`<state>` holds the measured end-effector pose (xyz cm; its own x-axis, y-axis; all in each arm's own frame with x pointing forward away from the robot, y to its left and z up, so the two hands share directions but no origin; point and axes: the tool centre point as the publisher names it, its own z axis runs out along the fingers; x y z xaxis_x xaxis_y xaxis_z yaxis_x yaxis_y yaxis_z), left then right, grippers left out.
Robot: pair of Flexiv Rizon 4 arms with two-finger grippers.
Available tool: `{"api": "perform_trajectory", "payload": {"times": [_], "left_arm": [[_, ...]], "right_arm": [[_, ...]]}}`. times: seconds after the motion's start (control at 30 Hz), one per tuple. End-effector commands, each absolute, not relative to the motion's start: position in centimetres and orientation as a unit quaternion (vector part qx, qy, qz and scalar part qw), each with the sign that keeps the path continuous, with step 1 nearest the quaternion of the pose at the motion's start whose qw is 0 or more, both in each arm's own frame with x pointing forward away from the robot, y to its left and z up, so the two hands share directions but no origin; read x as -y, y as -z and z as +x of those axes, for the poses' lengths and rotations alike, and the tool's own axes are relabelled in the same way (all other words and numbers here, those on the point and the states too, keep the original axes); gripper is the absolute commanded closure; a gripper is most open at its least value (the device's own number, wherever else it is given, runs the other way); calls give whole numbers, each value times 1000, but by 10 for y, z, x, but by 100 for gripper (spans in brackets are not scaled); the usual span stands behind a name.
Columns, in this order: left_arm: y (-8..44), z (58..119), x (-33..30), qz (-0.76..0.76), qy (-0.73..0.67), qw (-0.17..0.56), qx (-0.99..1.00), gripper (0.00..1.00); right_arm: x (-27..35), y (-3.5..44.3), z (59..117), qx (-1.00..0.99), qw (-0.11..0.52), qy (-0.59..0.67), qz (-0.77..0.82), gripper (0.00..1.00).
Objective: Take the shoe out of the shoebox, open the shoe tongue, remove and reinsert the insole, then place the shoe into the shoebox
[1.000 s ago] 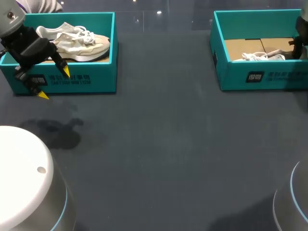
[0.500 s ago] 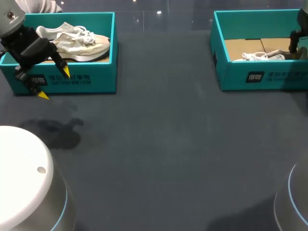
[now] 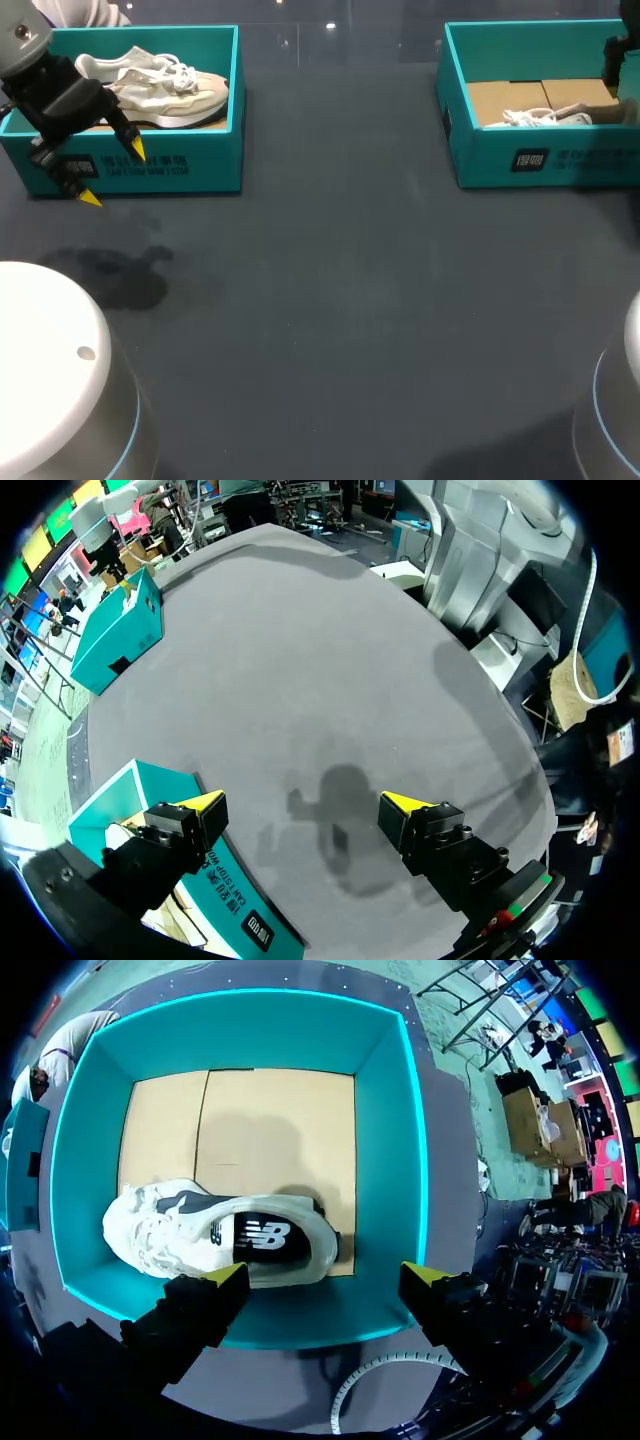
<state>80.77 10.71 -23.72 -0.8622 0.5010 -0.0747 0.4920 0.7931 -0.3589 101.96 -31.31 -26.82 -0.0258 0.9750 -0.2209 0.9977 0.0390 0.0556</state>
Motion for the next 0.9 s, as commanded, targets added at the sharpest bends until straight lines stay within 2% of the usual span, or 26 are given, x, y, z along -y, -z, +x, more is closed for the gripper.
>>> {"api": "perform_trajectory", "payload": {"times": [0.03,0.9], "left_arm": [[237,807,-108,-262,-185,12,947,0],[237,807,-108,-262,-185,12,947,0]], "right_arm": [[305,249,1012,-714,104,61,690,0],[244,199,953,-693,104,59,711,0]]}}
